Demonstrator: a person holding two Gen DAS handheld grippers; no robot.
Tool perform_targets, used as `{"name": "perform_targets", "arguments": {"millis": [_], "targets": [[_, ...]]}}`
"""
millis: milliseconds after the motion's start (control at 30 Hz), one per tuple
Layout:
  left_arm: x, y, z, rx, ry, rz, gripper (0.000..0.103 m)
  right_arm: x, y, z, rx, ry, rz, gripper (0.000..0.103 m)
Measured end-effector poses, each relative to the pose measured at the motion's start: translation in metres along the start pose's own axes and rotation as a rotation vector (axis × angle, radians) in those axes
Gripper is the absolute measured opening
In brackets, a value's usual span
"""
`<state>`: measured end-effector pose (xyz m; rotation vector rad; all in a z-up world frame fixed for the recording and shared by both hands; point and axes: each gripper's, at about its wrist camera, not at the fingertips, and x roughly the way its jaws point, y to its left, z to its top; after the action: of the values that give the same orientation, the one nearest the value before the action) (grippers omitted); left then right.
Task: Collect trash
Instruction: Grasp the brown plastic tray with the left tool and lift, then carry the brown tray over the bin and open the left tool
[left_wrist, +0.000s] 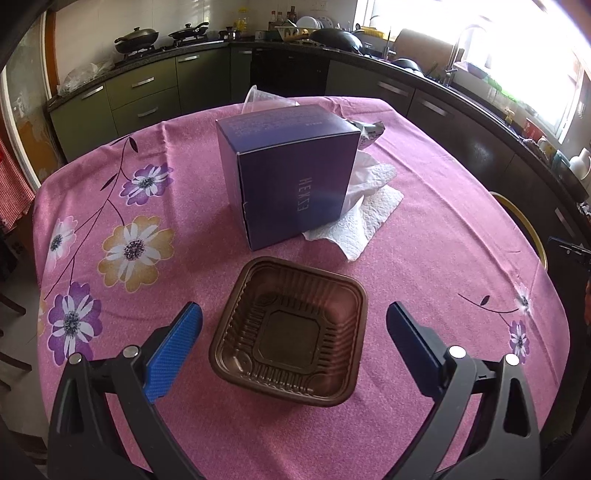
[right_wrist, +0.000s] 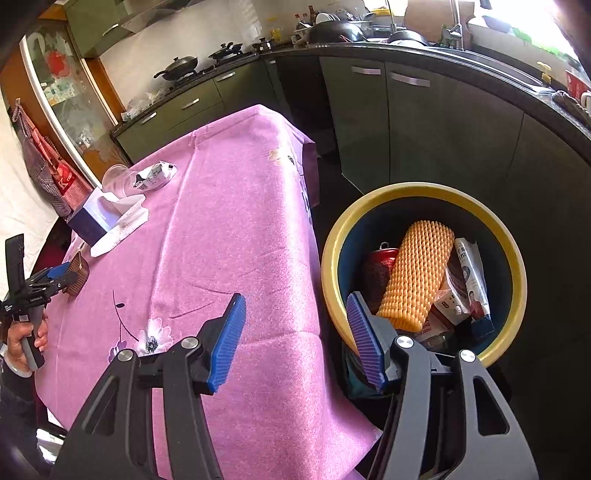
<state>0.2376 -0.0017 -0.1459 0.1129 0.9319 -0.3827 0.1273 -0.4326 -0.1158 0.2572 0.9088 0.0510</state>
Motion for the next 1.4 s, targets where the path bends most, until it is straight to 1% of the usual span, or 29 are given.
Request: {"name": "perform_targets", "arguments": {"millis": [267, 333, 400, 533, 567, 767, 967, 1067, 1167, 1267, 1400], "targets": [[0.009, -0.008, 0.004, 0.044, 0.014, 0.021, 0.095, 0.006, 0.004, 0.002, -0.007, 0.01, 0.014, 0.058], [0.011, -0.009, 0.005, 0.048, 0.02, 0.025, 0.091, 0.007, 0.004, 0.001, -0.006, 0.014, 0.016, 0.058], [0.014, -0.009, 0.005, 0.05, 0.031, 0.022, 0.081, 0.007, 0.004, 0.001, -0.006, 0.015, 0.017, 0.058], [0.014, -0.01, 0.004, 0.059, 0.032, 0.041, 0.075, 0.007, 0.005, 0.001, -0.006, 0.018, 0.018, 0.058], [0.013, -0.01, 0.004, 0.06, 0.03, 0.044, 0.072, 0.007, 0.005, 0.001, -0.006, 0.018, 0.018, 0.058], [0.009, -0.011, -0.001, 0.068, 0.026, 0.051, 0.067, 0.009, 0.007, -0.001, -0.01, 0.023, 0.022, 0.058], [-0.004, -0.02, -0.008, 0.078, 0.02, 0.044, 0.067, 0.009, 0.01, -0.002, -0.016, 0.023, 0.027, 0.058], [-0.019, -0.036, -0.009, 0.104, 0.006, 0.022, 0.067, 0.002, 0.009, -0.002, -0.014, 0.008, 0.028, 0.058], [-0.033, -0.062, -0.005, 0.154, -0.007, -0.014, 0.067, -0.012, 0.002, -0.002, -0.002, -0.021, 0.007, 0.058], [-0.043, -0.095, 0.0, 0.215, -0.017, -0.064, 0.067, -0.031, -0.013, -0.004, 0.026, -0.061, -0.045, 0.059], [-0.044, -0.147, 0.013, 0.299, -0.014, -0.166, 0.067, -0.055, -0.042, -0.011, 0.076, -0.113, -0.132, 0.059]]}}
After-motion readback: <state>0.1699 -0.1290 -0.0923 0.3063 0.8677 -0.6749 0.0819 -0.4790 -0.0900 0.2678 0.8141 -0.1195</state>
